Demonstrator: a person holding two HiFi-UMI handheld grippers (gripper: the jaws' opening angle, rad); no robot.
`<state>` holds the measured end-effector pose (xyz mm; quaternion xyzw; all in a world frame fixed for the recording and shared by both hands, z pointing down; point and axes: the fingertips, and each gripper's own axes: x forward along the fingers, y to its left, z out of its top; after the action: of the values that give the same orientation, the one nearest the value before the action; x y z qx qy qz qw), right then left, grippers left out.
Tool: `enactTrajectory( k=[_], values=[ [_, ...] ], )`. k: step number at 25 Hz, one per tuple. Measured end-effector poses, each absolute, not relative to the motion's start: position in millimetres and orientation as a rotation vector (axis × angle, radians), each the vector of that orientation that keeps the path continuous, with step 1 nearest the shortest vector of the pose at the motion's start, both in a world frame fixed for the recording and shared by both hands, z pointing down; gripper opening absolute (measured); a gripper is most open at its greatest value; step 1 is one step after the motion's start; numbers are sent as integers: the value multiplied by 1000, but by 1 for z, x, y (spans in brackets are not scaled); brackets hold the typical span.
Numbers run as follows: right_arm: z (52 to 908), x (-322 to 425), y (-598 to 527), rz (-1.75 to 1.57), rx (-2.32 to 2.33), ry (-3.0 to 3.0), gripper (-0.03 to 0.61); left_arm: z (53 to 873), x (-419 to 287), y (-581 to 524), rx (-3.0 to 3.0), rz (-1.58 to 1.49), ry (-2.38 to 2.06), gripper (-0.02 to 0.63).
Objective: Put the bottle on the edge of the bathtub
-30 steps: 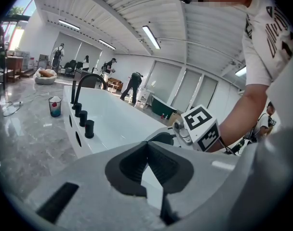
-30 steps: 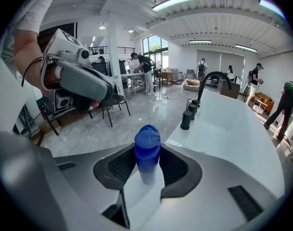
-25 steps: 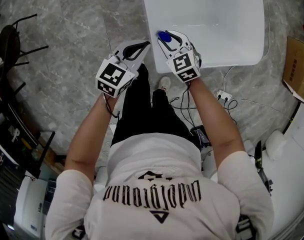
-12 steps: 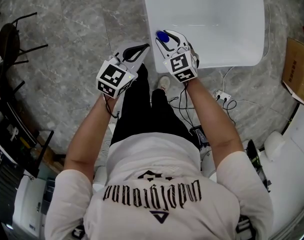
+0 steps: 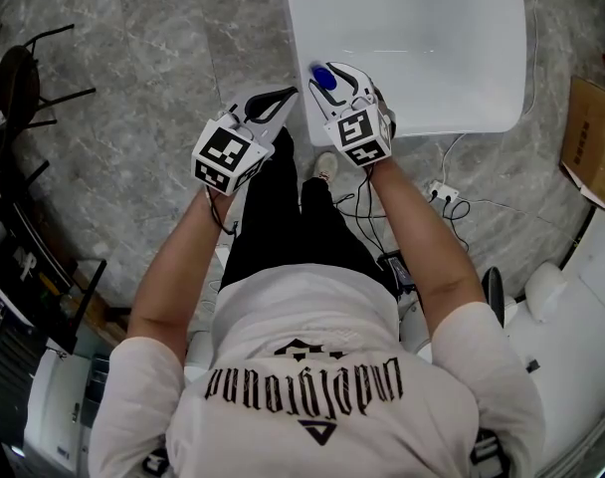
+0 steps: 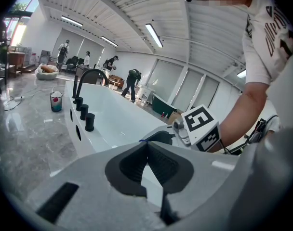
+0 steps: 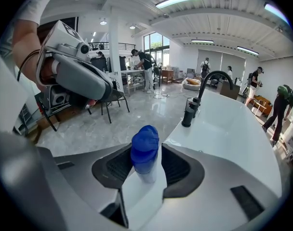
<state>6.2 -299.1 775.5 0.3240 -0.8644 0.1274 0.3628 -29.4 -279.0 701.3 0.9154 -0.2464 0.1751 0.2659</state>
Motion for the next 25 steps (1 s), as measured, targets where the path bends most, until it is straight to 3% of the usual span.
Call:
enactTrajectory(
  k=[15, 25],
  values=[
    [757, 5, -299, 329, 854, -2263, 198, 695, -30, -280, 2490, 460, -680, 14],
    [695, 11, -282, 259, 904, -2325, 198, 649, -31, -270, 2558, 437, -760, 14]
  ],
)
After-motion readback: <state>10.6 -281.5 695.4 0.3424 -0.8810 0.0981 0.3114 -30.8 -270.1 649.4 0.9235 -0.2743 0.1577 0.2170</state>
